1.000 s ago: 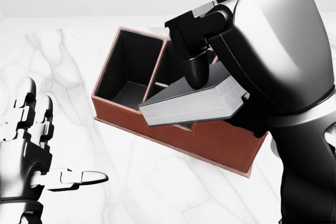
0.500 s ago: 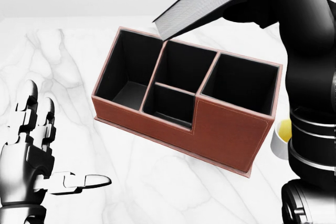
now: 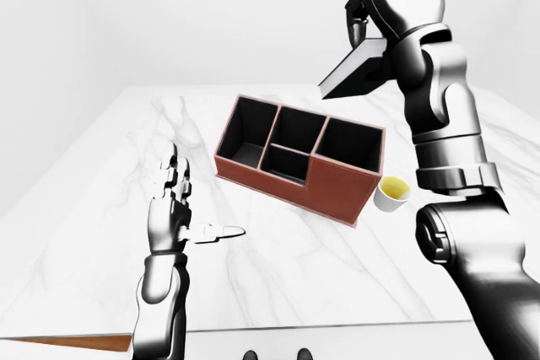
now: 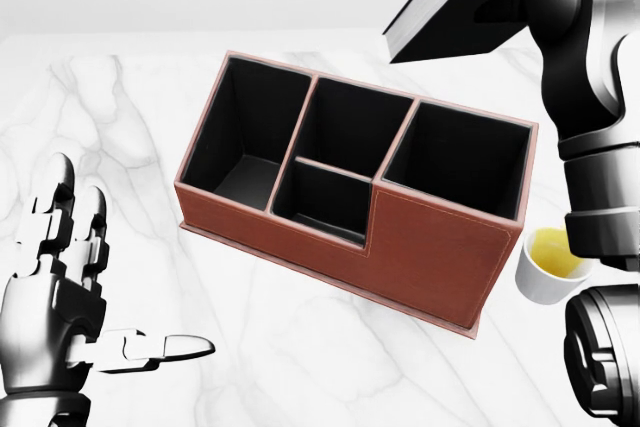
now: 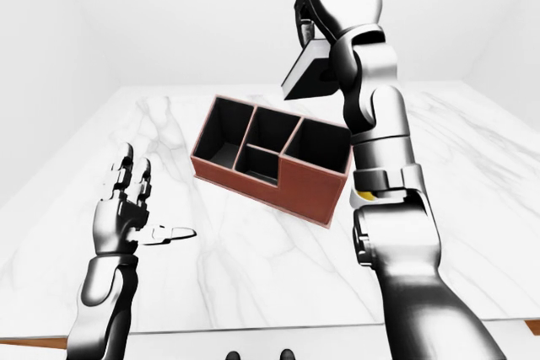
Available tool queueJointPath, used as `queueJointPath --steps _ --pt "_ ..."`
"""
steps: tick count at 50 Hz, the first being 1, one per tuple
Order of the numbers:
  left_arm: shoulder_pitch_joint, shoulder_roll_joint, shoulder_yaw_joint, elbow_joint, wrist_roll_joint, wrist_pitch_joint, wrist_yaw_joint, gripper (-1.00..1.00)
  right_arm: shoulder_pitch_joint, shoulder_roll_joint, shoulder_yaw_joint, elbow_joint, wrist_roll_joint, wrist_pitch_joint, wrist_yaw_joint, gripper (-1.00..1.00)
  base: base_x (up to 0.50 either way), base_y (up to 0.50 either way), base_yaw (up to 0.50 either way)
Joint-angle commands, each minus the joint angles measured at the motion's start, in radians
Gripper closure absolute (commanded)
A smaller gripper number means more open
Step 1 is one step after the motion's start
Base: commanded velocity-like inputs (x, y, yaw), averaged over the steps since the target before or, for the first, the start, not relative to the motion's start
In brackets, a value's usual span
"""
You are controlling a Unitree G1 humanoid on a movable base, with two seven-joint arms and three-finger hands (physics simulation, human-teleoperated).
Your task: Pick up the book and place it in the right compartment of the caddy.
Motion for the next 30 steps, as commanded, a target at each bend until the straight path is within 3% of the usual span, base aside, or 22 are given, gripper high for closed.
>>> queueJointPath --steps 1,30 --pt "0.002 0.000 0.000 -0.002 0.000 0.002 -0.001 -1.00 -0.056 -0.013 0.016 0.245 -0.101 0.000 -0.167 1.00 0.00 0.00 0.00" --pt "0.001 0.000 0.003 -0.007 -0.006 0.012 -0.004 -1.00 -0.080 0.008 0.060 0.529 -0.200 0.000 -0.343 1.00 0.00 0.00 0.00"
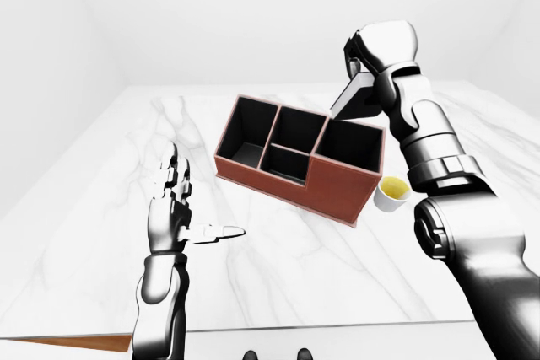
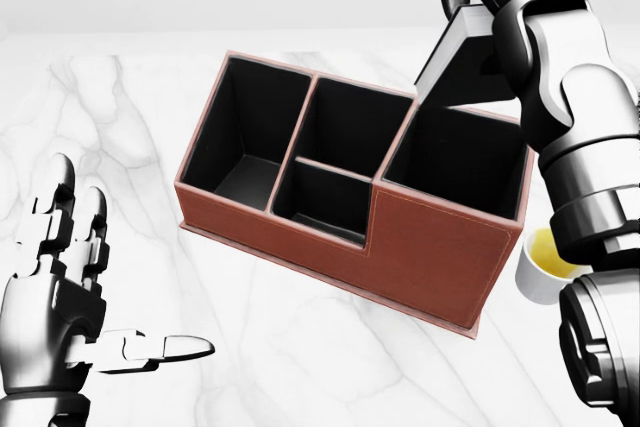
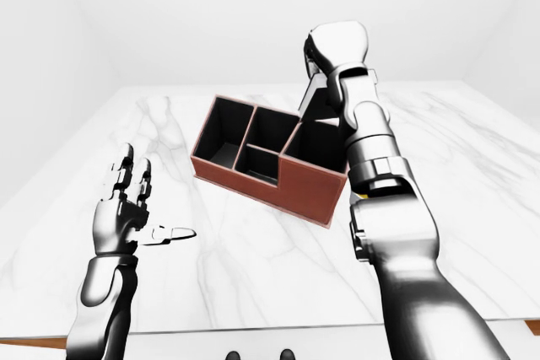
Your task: Pick up the book and place it in the right compartment of the caddy.
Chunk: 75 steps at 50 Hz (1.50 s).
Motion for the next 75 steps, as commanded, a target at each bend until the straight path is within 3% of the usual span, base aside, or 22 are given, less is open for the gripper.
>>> queueJointPath --steps 1,10,16,44,75 --pt "0.000 0.000 0.001 -0.002 -0.002 0.004 0.000 -1.00 -0.021 0.001 0.006 0.091 -0.040 0.000 -0.091 1.00 0.00 0.00 0.00" --pt "0.014 0.002 0.009 -0.017 -0.008 0.009 -0.003 -1.00 -0.016 0.010 0.020 0.156 -0.058 0.000 -0.126 1.00 0.00 0.00 0.00" --pt "0.010 -0.001 0.010 0.017 -0.008 -0.015 -0.009 -1.00 -0.015 0.016 0.027 0.184 -0.067 0.000 -0.143 1.00 0.00 0.00 0.00" --pt "0.007 0.002 0.013 0.037 -0.004 -0.028 -0.009 -1.00 -0.024 0.035 0.034 0.294 -0.068 0.000 -0.225 1.00 0.00 0.00 0.00" --pt "0.009 0.003 0.018 0.058 -0.001 -0.028 -0.006 -1.00 -0.015 0.063 0.032 0.359 -0.057 0.000 -0.285 1.00 0.00 0.00 0.00"
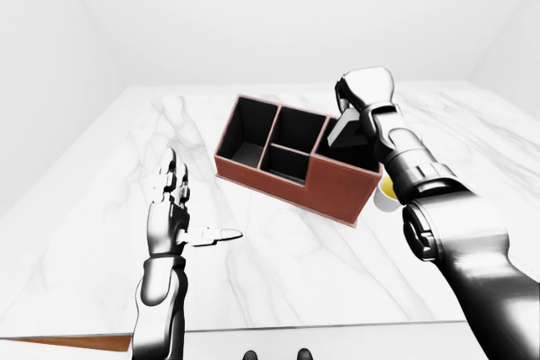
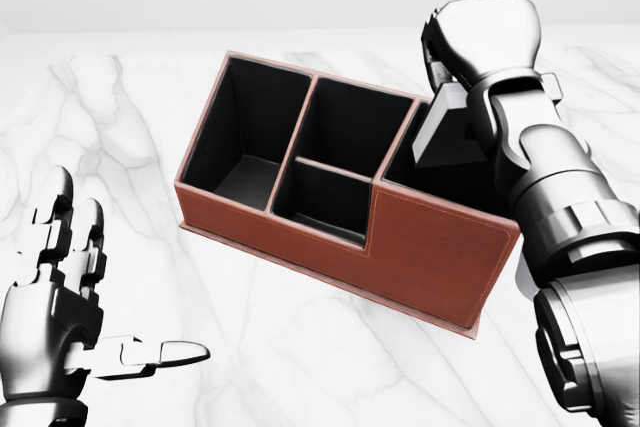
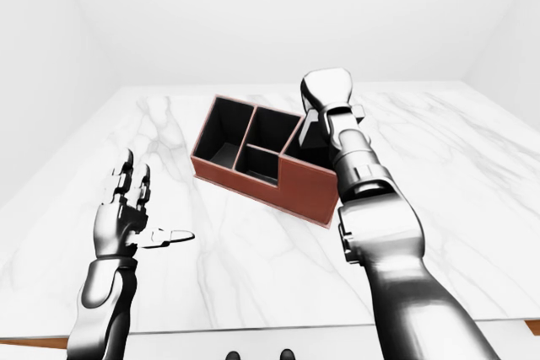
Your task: Pick up the book and place it in the right compartment of the caddy.
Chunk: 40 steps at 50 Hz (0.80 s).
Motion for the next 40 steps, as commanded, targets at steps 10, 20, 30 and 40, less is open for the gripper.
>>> queueJointPath --steps 10,20,30,40 --pt "0.009 -0.001 0.002 0.005 0.001 0.000 -0.002 -1.00 0.006 0.006 -0.005 0.010 -0.005 0.000 -0.050 1.00 0.00 0.00 0.00" --pt "0.012 -0.002 0.001 0.012 0.002 0.000 -0.002 -1.00 0.019 0.020 -0.005 0.017 -0.013 0.000 -0.058 1.00 0.00 0.00 0.00" --pt "0.001 0.006 0.014 0.035 -0.005 0.000 -0.009 -1.00 0.024 0.026 -0.005 0.022 -0.024 0.000 -0.069 1.00 0.00 0.00 0.00" --pt "0.003 0.006 0.019 0.028 -0.009 0.000 -0.015 -1.00 0.031 0.025 -0.012 0.025 -0.021 0.000 -0.064 1.00 0.00 0.00 0.00"
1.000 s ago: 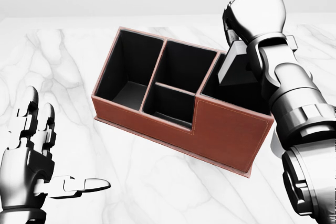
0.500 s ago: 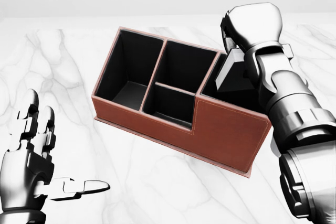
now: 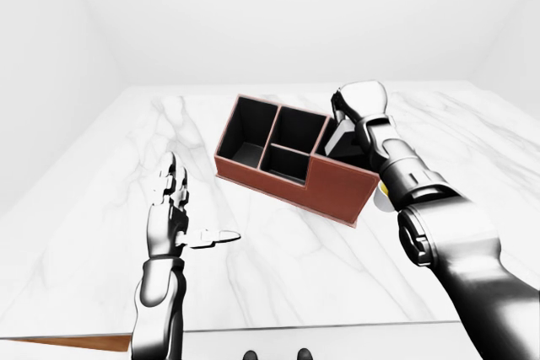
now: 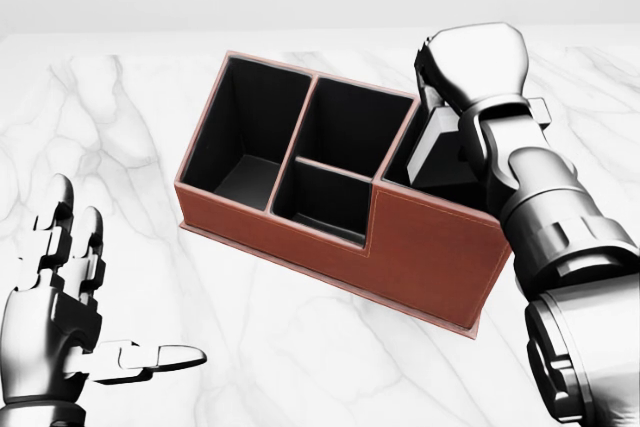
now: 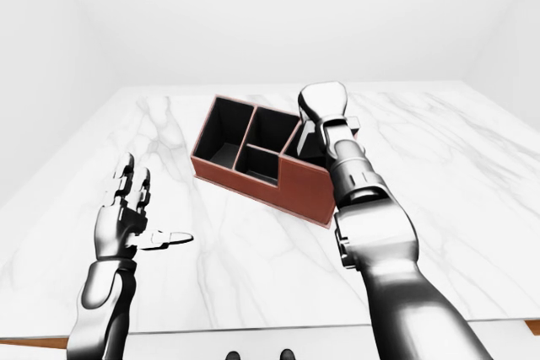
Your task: Pick up the book and place it in the right compartment of the caddy.
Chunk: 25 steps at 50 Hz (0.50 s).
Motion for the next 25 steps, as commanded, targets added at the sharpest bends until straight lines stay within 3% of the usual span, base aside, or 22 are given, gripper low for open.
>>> queueJointPath --steps 1,25 --pt "-0.002 0.002 0.007 0.004 -0.004 0.000 -0.006 -1.00 -0.006 -0.002 -0.004 -0.010 -0.008 0.000 -0.027 1.00 0.00 0.00 0.00" --pt "-0.003 0.006 0.021 0.010 -0.018 0.000 -0.021 -1.00 0.002 -0.006 -0.008 0.000 -0.024 0.000 -0.057 1.00 0.00 0.00 0.00"
